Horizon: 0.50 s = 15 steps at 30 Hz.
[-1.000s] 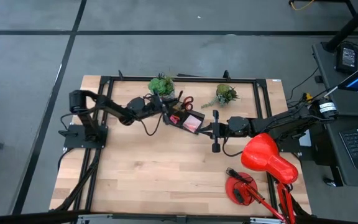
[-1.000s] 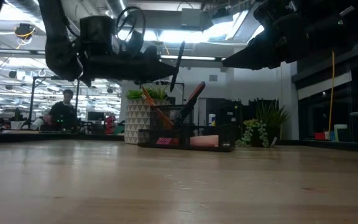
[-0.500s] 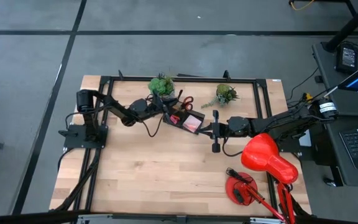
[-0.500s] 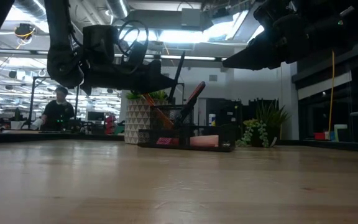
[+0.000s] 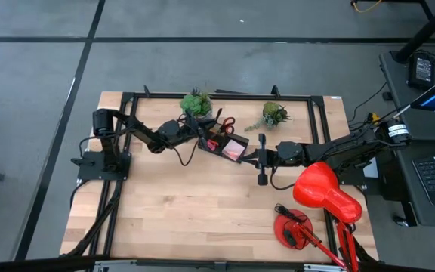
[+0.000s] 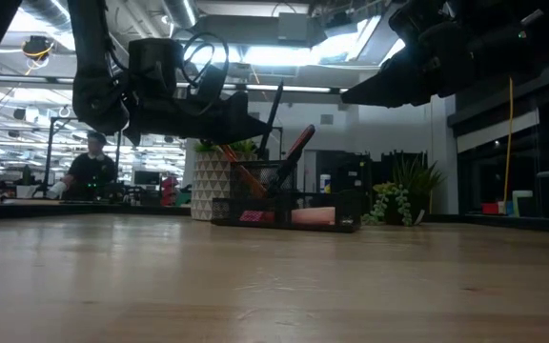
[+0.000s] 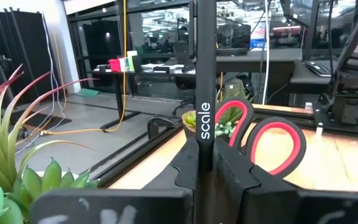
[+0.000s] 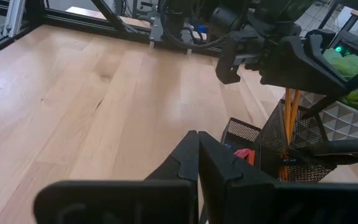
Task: Pick and place office supplies into organizer
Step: Put the black pen into the black desk organizer, then return to Home Position
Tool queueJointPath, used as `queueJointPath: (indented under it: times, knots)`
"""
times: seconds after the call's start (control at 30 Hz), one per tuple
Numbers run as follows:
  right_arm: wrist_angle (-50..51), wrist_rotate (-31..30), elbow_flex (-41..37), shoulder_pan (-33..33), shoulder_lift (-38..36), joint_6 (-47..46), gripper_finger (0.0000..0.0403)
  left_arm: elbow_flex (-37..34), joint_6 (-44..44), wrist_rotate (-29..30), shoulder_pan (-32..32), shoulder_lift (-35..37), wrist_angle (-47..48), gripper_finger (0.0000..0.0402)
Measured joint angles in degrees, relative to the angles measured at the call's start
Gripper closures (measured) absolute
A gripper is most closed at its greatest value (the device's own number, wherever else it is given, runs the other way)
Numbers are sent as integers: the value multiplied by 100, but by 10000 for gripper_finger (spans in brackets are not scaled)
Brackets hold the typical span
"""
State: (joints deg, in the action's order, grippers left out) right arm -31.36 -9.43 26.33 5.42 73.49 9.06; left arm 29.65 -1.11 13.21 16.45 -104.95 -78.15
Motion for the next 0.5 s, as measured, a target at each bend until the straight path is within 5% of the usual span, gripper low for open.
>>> queueJointPath:
  times: [0.5]
  knots:
    - [0, -13, 0, 1, 0, 0, 393, -3, 29, 35, 0, 0, 2, 325]
